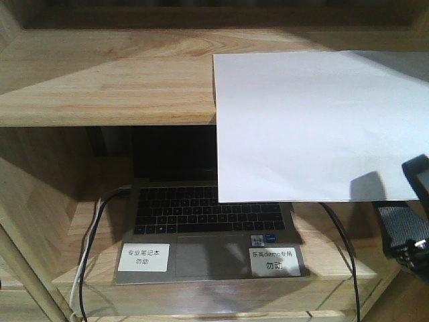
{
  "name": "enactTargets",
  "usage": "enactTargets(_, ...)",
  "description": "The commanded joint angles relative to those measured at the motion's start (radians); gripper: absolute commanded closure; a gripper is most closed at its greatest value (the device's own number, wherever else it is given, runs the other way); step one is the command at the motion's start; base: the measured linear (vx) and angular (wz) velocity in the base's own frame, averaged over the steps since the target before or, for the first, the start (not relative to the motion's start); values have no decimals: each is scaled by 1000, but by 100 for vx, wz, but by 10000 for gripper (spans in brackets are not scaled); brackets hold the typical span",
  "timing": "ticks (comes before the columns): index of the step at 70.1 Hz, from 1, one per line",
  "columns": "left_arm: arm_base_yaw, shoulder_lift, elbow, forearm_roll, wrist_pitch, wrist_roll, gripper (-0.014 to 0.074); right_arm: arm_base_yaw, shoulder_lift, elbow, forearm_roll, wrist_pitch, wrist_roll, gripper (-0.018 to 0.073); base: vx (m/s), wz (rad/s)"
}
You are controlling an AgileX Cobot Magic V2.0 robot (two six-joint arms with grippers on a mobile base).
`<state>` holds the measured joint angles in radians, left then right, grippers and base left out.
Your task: Grab stapler and paper to desk for stapling
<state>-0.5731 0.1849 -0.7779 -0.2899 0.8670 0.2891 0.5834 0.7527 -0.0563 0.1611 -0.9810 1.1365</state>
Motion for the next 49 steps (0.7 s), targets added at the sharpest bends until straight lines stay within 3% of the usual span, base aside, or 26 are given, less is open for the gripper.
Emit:
enactTargets(1,-4,15,-24,-25,-118,0,603,-5,61,-28,9,-164,-16,-31,0,0)
enactTargets(18,-4,15,-24,-25,-118,0,603,-5,191,-32,15,-365,-2,-31,0,0)
enactTargets(49,-4,15,-24,-25,-118,0,603,-5,229,-137,36,-364,-18,-31,0,0)
